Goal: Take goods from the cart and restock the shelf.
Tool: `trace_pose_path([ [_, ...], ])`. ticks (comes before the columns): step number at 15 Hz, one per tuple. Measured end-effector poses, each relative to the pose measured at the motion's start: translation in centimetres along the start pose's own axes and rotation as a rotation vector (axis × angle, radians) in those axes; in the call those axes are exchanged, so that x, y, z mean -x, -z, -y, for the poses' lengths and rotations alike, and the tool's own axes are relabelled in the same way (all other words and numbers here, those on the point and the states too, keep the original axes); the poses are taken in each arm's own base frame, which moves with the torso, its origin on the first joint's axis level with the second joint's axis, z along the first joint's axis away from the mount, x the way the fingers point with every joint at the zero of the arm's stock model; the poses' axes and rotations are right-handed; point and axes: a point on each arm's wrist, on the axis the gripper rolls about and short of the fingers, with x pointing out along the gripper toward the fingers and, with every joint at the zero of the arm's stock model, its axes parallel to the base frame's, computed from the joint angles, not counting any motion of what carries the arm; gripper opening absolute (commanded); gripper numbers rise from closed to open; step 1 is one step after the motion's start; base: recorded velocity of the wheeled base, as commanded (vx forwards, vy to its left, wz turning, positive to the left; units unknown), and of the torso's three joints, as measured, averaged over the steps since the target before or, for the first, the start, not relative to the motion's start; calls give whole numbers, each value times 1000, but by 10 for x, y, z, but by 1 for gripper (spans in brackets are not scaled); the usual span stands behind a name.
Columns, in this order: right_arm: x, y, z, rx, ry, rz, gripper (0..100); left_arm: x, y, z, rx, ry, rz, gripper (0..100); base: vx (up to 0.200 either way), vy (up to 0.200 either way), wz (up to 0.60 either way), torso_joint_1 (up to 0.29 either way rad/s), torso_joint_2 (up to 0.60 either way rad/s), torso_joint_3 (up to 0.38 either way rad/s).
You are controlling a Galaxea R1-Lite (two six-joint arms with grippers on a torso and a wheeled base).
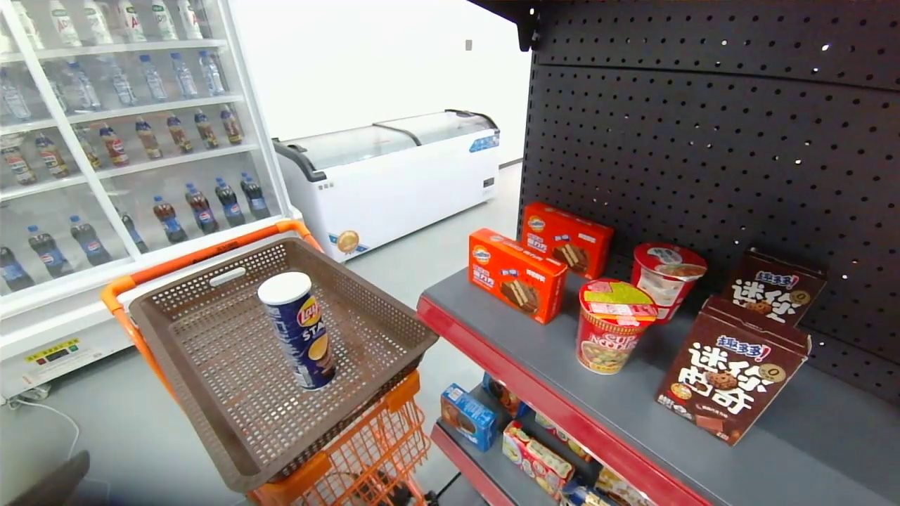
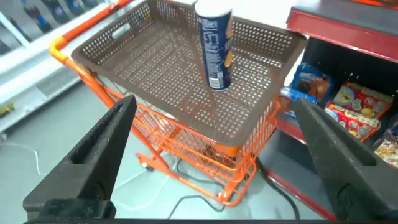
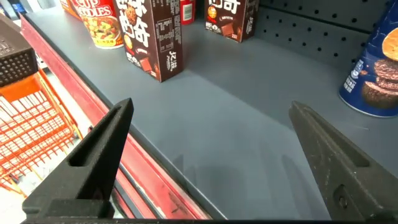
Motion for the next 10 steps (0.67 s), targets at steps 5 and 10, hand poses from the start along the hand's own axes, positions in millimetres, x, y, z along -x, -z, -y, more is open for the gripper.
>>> trace_pose_path([
  [5, 0, 0, 0, 0, 0, 0, 100, -83, -19, -5, 57, 56, -124, 100, 0, 0, 0, 0, 0, 0],
  [10, 0, 0, 0, 0, 0, 0, 100, -170, -5, -19, 79, 138, -145, 100, 0, 0, 0, 0, 0, 0],
])
